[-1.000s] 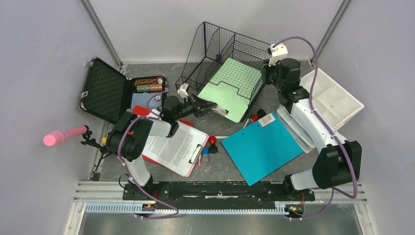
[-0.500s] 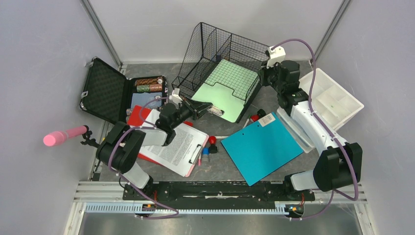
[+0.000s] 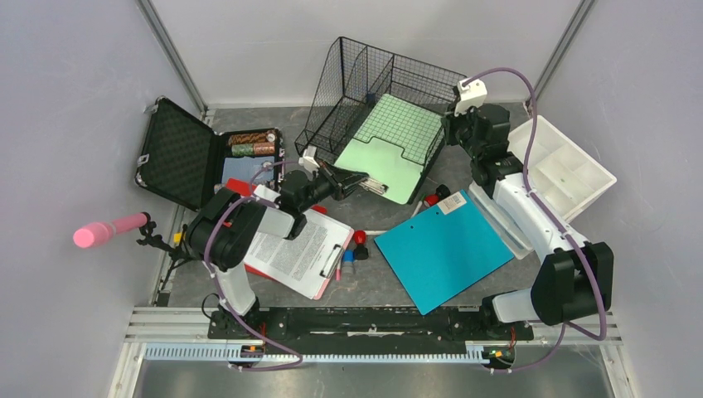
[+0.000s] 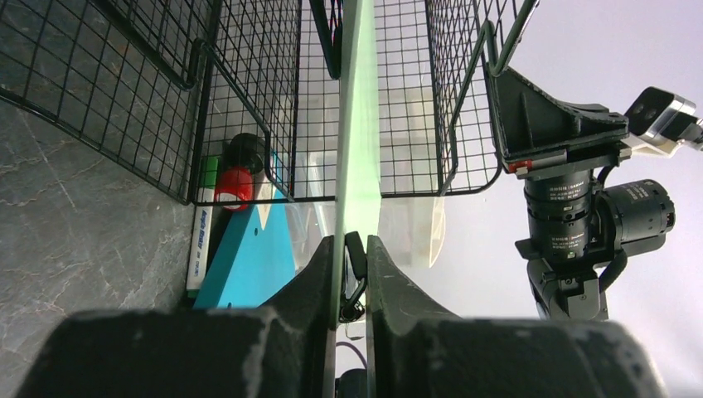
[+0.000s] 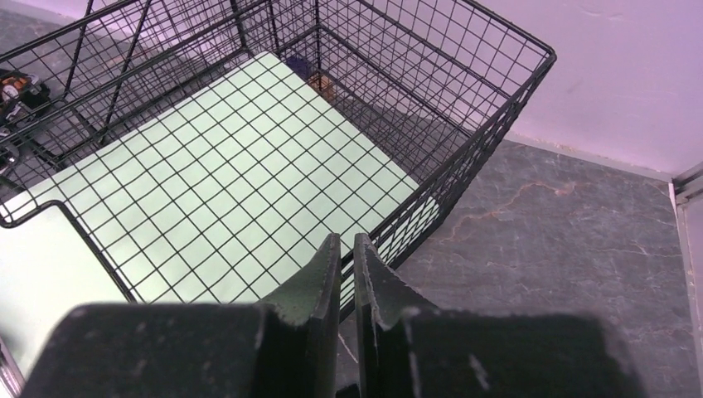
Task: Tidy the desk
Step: Place the folder in the storage box.
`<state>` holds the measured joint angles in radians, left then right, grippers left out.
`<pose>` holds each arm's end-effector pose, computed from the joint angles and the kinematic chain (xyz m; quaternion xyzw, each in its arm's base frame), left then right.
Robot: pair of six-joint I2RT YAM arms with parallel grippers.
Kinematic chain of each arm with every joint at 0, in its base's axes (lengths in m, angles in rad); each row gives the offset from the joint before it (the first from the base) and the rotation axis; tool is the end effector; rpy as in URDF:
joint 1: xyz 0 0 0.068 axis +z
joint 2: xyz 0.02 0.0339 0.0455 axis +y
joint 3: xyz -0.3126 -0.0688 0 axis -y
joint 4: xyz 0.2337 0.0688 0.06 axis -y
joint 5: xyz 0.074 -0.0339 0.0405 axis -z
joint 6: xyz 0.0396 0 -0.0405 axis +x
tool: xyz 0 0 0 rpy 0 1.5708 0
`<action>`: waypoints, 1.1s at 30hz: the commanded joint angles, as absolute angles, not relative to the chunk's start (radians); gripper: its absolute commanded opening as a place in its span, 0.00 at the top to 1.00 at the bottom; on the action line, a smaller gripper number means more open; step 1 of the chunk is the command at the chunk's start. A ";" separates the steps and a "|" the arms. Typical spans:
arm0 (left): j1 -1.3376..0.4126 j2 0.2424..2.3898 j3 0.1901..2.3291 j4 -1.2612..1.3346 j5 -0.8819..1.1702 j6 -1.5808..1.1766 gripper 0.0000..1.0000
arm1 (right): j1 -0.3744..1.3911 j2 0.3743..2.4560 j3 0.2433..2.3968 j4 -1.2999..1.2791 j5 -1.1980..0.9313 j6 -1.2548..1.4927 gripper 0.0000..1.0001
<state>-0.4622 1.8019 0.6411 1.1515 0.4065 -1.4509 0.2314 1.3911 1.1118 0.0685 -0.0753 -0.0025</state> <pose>0.3064 -0.1702 0.2263 -0.2051 0.6799 -0.6460 0.2801 0.3072 0.0754 0.3906 -0.1142 0.7690 0.1008 0.6209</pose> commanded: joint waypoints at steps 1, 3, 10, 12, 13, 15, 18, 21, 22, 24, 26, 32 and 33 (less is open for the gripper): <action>-0.462 1.846 0.754 1.123 0.305 -1.430 0.98 | 0.279 1.427 1.050 -0.114 -0.239 0.040 0.93; -0.466 1.839 0.765 1.098 0.304 -1.414 0.98 | 0.279 1.426 1.044 -0.109 -0.243 0.044 0.94; -0.474 1.856 0.745 1.132 0.332 -1.457 0.69 | 0.281 1.410 1.010 -0.087 -0.251 0.051 0.97; -0.483 1.862 0.732 1.140 0.352 -1.459 0.63 | 0.281 1.408 1.012 -0.089 -0.254 0.052 0.97; -0.489 1.861 0.724 1.145 0.358 -1.458 0.63 | 0.281 1.408 1.013 -0.089 -0.253 0.052 0.97; -0.506 1.855 0.707 1.145 0.357 -1.454 0.64 | 0.281 1.411 1.013 -0.089 -0.253 0.052 0.97; -0.515 1.854 0.708 1.130 0.359 -1.438 0.72 | 0.281 1.413 1.014 -0.089 -0.247 0.051 0.98; -0.515 1.871 0.735 1.128 0.360 -1.436 0.80 | 0.281 1.413 1.015 -0.091 -0.249 0.051 0.98; -0.515 1.878 0.747 1.125 0.362 -1.438 0.83 | 0.280 1.412 1.015 -0.092 -0.248 0.051 0.98; -0.515 1.893 0.778 1.120 0.364 -1.446 0.88 | 0.281 1.407 1.013 -0.092 -0.248 0.048 0.98; -0.516 1.904 0.805 1.116 0.367 -1.451 0.95 | 0.280 1.405 1.011 -0.092 -0.245 0.046 0.98; -0.518 1.925 0.851 1.085 0.369 -1.436 0.97 | 0.281 1.408 1.009 -0.090 -0.247 0.044 0.98; -0.517 1.930 0.852 1.088 0.372 -1.436 0.91 | 0.281 1.410 1.010 -0.091 -0.251 0.039 0.98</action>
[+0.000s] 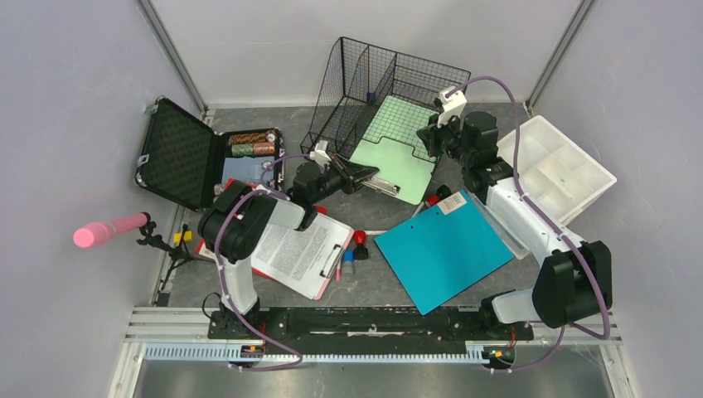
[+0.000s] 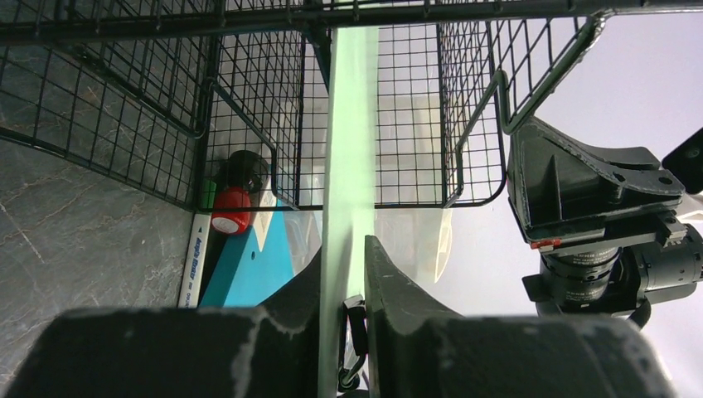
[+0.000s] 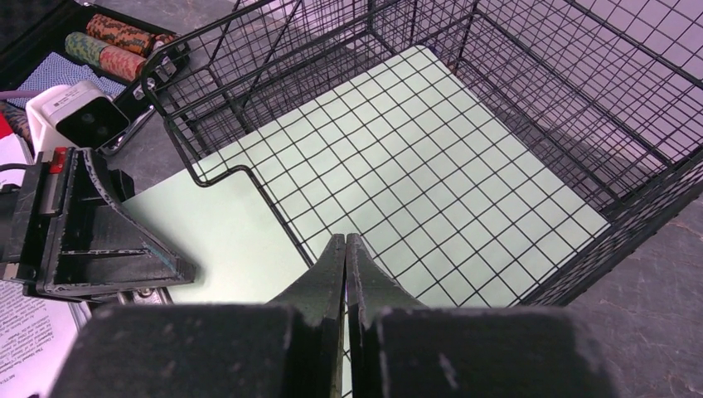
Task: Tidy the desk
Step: Place the folder in the storage box.
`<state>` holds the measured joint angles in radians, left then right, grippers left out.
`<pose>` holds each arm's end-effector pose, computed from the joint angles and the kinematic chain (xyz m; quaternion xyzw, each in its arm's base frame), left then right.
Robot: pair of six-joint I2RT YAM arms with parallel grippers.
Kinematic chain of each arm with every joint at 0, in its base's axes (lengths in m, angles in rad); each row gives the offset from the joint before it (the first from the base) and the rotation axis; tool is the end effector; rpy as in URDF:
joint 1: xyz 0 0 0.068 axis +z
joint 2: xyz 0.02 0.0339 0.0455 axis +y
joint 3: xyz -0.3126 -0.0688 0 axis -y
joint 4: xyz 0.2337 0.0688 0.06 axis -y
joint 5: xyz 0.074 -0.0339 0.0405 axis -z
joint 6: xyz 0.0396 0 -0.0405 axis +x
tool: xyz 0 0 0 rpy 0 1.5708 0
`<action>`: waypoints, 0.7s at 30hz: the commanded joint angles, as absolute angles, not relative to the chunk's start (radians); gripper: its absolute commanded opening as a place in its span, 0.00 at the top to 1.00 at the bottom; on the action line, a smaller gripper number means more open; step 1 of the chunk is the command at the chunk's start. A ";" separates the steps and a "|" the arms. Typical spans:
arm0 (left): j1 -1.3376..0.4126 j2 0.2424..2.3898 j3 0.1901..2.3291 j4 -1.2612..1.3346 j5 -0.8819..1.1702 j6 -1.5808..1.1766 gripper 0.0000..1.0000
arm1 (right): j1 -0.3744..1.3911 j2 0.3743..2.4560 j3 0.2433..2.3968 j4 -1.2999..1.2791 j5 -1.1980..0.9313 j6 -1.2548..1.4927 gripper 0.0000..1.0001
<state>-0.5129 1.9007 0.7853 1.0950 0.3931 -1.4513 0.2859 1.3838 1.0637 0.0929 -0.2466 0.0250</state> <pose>0.3311 -0.2039 0.2235 -0.1949 0.6866 -0.6483 0.2651 0.2967 0.0973 0.3787 -0.1769 0.7602 0.1907 0.5953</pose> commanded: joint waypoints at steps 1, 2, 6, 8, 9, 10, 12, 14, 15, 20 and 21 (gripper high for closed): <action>-0.516 1.931 0.850 1.097 0.375 -1.437 0.84 | 0.280 1.410 1.014 -0.095 -0.253 0.032 0.98; -0.516 1.929 0.844 1.107 0.378 -1.439 0.74 | 0.280 1.409 1.020 -0.101 -0.257 0.023 0.98; -0.504 1.884 0.800 1.105 0.383 -1.407 0.52 | 0.281 1.375 1.072 -0.124 -0.298 -0.039 0.94; -0.491 1.841 0.772 1.090 0.388 -1.377 0.44 | 0.281 1.348 1.095 -0.135 -0.324 -0.076 0.84; -0.480 1.816 0.760 1.082 0.392 -1.362 0.40 | 0.281 1.338 1.110 -0.147 -0.334 -0.101 0.78; -0.470 1.790 0.750 1.068 0.397 -1.347 0.35 | 0.283 1.329 1.123 -0.161 -0.344 -0.125 0.71; -0.443 1.742 0.737 1.031 0.417 -1.307 0.18 | 0.291 1.313 1.162 -0.211 -0.353 -0.186 0.61; -0.423 1.697 0.723 0.978 0.434 -1.265 0.09 | 0.300 1.290 1.182 -0.240 -0.357 -0.241 0.52; -0.414 1.674 0.719 0.952 0.442 -1.234 0.05 | 0.304 1.274 1.184 -0.248 -0.349 -0.262 0.46; -0.353 1.545 0.714 0.730 0.480 -1.053 0.00 | 0.365 1.220 1.208 -0.324 -0.331 -0.408 0.36; -0.337 1.516 0.724 0.658 0.475 -0.992 0.00 | 0.385 1.211 1.211 -0.346 -0.324 -0.437 0.35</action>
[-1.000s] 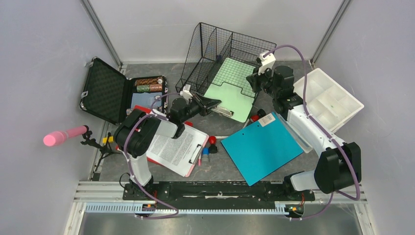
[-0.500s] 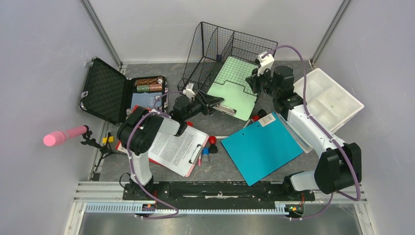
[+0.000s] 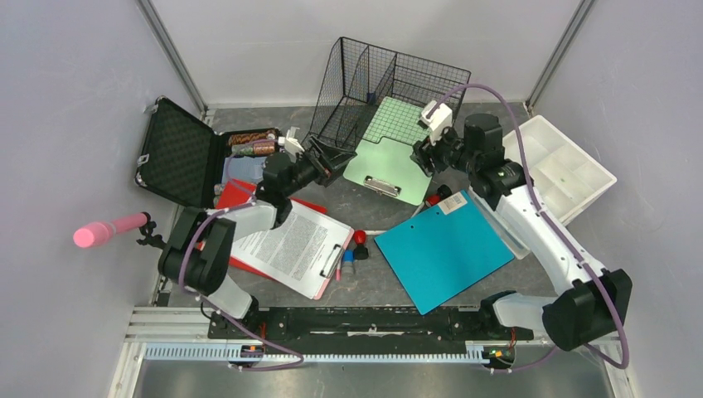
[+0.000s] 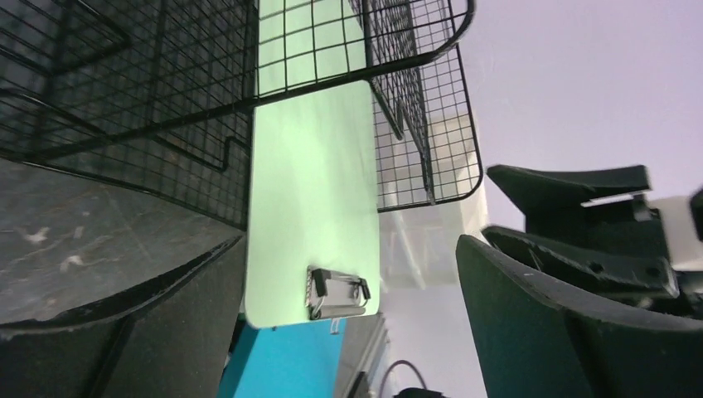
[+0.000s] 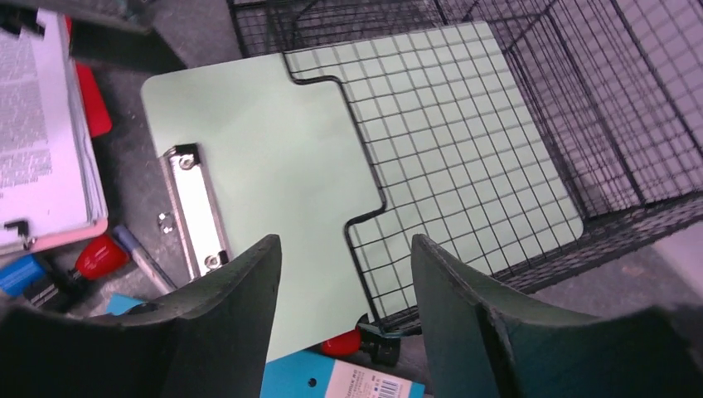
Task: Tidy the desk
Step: Place the folder in the storage box.
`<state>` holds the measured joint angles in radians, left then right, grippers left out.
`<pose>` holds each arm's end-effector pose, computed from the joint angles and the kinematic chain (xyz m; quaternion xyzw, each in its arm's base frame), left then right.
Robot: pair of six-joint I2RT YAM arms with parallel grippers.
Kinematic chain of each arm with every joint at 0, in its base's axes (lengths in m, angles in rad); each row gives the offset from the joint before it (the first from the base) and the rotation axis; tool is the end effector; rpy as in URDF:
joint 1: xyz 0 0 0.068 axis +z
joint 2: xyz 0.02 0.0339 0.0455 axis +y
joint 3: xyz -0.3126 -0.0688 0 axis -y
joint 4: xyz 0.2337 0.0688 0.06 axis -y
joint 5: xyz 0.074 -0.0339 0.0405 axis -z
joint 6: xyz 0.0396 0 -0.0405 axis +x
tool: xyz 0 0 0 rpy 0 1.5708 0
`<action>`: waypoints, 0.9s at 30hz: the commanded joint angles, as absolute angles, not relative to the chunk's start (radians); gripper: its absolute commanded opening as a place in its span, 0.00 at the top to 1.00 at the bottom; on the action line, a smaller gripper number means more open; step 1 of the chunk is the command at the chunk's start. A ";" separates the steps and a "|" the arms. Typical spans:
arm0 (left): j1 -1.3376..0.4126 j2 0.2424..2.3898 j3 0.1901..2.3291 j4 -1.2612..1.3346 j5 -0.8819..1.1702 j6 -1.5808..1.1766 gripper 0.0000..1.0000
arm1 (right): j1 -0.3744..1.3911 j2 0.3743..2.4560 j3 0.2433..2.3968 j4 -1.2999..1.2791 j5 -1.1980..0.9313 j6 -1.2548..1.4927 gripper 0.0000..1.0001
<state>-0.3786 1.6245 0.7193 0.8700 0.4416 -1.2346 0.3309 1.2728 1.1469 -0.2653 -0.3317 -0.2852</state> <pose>0.3078 -0.1407 0.2750 -0.1530 0.7018 -0.5983 0.3552 0.2518 0.1001 0.4000 -0.3360 0.7532 0.1497 0.5453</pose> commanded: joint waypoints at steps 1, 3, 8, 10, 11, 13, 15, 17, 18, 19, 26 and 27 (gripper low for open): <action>-0.326 1.486 0.740 0.579 0.466 -0.915 0.00 | 0.409 1.208 1.214 -0.366 -0.319 -0.466 0.35; -0.313 1.446 0.805 0.442 0.451 -0.774 0.00 | 0.462 1.204 1.211 -0.394 -0.297 -0.503 0.35; -0.319 1.483 1.041 0.217 0.446 -0.531 0.00 | 0.579 1.223 1.164 -0.403 -0.263 -0.539 0.35; -0.325 1.529 1.133 0.147 0.428 -0.477 0.00 | 0.598 1.243 1.153 -0.402 -0.269 -0.535 0.33; -0.331 1.553 1.176 0.121 0.427 -0.449 0.00 | 0.608 1.251 1.147 -0.403 -0.269 -0.534 0.31; -0.344 1.592 1.246 0.068 0.408 -0.403 0.00 | 0.617 1.256 1.136 -0.401 -0.270 -0.536 0.29; -0.361 1.630 1.318 0.019 0.392 -0.363 0.00 | 0.622 1.256 1.124 -0.398 -0.271 -0.537 0.27; -0.377 1.673 1.374 -0.025 0.385 -0.334 0.00 | 0.628 1.257 1.110 -0.395 -0.276 -0.542 0.27; -0.388 1.696 1.413 -0.048 0.372 -0.319 0.00 | 0.633 1.262 1.104 -0.396 -0.279 -0.543 0.27; -0.399 1.719 1.444 -0.072 0.367 -0.300 0.00 | 0.639 1.266 1.098 -0.396 -0.282 -0.544 0.26; -0.458 1.853 1.608 -0.158 0.297 -0.259 0.01 | 0.693 1.331 1.076 -0.367 -0.211 -0.553 0.23; -0.459 1.862 1.615 -0.152 0.292 -0.266 0.02 | 0.703 1.350 1.080 -0.364 -0.176 -0.558 0.23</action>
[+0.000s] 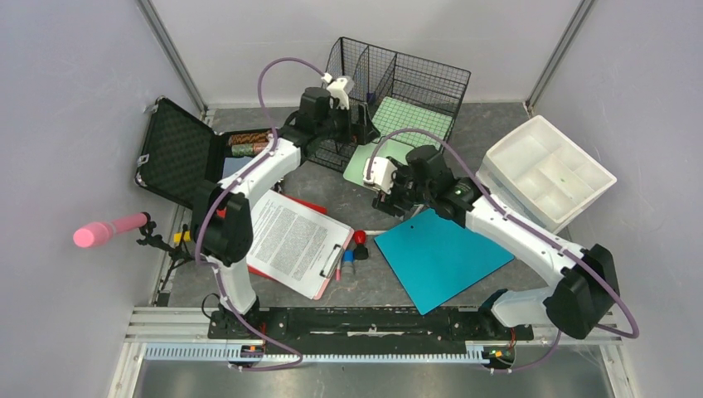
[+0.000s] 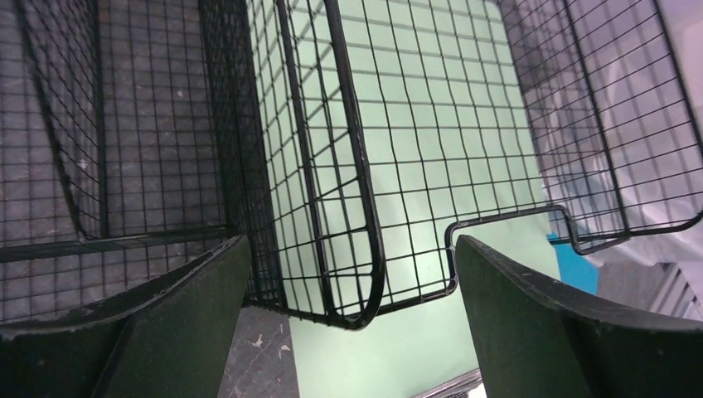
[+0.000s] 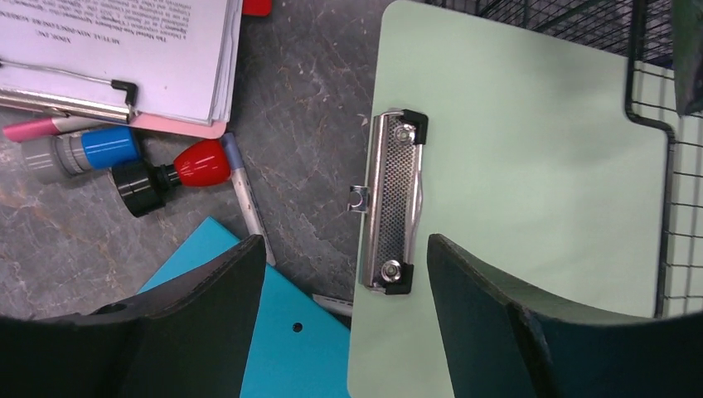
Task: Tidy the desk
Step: Place the folder in the storage box.
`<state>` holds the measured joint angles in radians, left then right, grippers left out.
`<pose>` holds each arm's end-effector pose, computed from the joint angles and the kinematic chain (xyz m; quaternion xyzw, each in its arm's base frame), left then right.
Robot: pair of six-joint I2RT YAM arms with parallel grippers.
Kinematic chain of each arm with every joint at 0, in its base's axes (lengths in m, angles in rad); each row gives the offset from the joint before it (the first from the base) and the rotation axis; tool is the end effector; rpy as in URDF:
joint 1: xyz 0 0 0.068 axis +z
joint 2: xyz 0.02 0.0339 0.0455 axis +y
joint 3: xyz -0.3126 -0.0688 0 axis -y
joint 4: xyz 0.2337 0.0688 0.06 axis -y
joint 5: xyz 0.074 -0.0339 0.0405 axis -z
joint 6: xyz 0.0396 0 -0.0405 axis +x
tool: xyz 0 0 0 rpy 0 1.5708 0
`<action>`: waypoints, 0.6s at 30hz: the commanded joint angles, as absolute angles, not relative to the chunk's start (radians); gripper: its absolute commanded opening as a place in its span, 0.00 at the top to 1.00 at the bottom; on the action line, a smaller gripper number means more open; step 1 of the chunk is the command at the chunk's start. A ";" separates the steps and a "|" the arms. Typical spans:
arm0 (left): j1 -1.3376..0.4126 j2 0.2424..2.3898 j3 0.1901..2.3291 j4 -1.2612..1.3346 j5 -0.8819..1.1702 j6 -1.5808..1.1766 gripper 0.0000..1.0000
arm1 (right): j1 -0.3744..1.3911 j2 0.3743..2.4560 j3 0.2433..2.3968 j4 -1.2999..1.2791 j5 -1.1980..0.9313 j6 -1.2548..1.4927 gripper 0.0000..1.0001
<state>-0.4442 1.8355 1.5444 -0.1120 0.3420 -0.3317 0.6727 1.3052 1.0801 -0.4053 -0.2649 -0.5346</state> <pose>0.3963 -0.2033 0.3620 0.1399 0.8156 -0.3369 0.4491 0.2046 0.1762 0.3553 -0.5509 0.6935 0.1484 0.4399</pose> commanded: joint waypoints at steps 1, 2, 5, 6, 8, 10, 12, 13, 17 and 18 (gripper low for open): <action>-0.459 1.873 1.622 -0.147 0.291 -0.272 0.05 | 0.711 1.363 1.088 -0.364 -0.141 -0.565 0.23; -0.460 1.878 1.626 -0.140 0.291 -0.277 0.07 | 0.717 1.382 1.093 -0.361 -0.114 -0.569 0.23; -0.460 1.887 1.631 -0.118 0.304 -0.288 0.14 | 0.725 1.415 1.099 -0.328 -0.022 -0.579 0.26; -0.461 1.889 1.631 -0.113 0.308 -0.291 0.16 | 0.726 1.420 1.096 -0.305 0.006 -0.581 0.26; -0.462 1.891 1.631 -0.111 0.319 -0.294 0.24 | 0.727 1.431 1.097 -0.285 0.061 -0.606 0.27; -0.462 1.891 1.628 -0.111 0.323 -0.294 0.30 | 0.727 1.442 1.105 -0.281 0.101 -0.626 0.27; -0.462 1.893 1.625 -0.111 0.328 -0.287 0.36 | 0.727 1.443 1.102 -0.260 0.135 -0.648 0.28; -0.462 1.894 1.623 -0.111 0.333 -0.283 0.41 | 0.727 1.444 1.101 -0.249 0.150 -0.653 0.28; -0.462 1.902 1.623 -0.115 0.351 -0.281 0.60 | 0.727 1.466 1.125 -0.240 0.183 -0.658 0.30; -0.462 1.903 1.625 -0.117 0.354 -0.280 0.65 | 0.727 1.471 1.130 -0.236 0.199 -0.659 0.31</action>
